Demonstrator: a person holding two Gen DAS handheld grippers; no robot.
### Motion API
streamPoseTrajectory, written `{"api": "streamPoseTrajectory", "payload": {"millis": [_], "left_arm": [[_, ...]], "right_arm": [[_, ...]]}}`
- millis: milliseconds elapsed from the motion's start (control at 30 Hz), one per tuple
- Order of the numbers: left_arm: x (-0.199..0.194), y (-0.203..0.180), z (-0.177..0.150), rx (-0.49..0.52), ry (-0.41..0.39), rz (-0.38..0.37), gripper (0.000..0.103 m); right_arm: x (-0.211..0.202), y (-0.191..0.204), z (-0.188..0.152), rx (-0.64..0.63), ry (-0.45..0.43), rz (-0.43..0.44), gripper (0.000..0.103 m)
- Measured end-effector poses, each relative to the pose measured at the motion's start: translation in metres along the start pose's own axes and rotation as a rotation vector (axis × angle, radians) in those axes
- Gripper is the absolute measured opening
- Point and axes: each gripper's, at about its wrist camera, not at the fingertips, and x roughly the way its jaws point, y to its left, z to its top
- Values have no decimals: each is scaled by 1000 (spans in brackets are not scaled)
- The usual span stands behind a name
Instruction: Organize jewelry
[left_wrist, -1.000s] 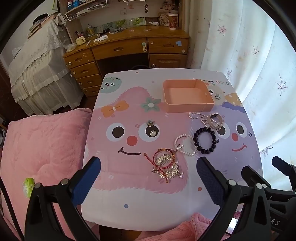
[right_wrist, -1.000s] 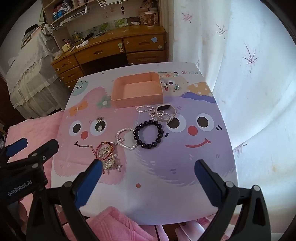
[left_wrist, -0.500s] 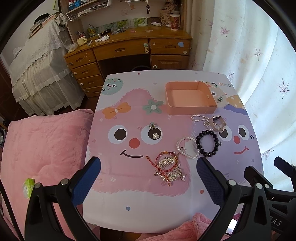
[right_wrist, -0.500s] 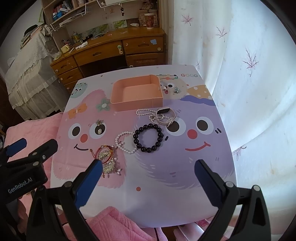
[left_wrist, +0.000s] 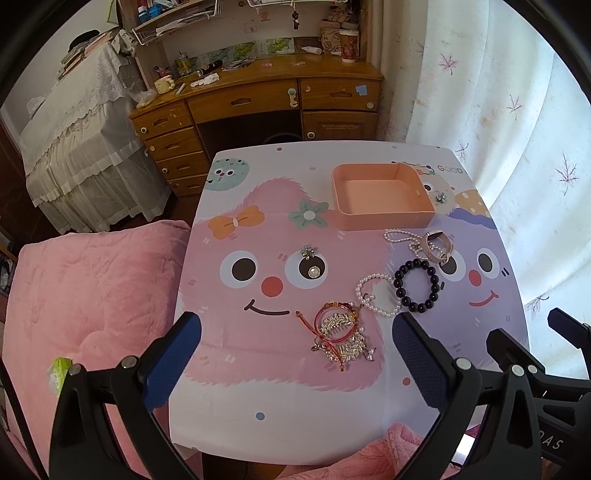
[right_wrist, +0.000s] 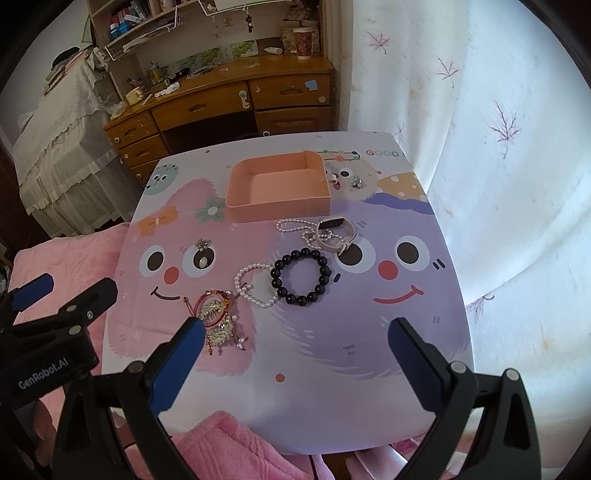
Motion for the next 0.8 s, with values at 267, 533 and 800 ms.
{"api": "streamPoseTrajectory", "payload": {"millis": [267, 533, 800], "left_arm": [[-4, -4, 1, 20, -10, 6, 102], [-4, -5, 1, 25, -12, 3, 102], [-5, -6, -1, 34, -16, 0, 102]], "right_arm": [[-1, 1, -1, 0, -2, -2, 100], [-1, 2, -1, 1, -4, -2, 100], [-3, 1, -5, 7, -11, -2, 100]]}}
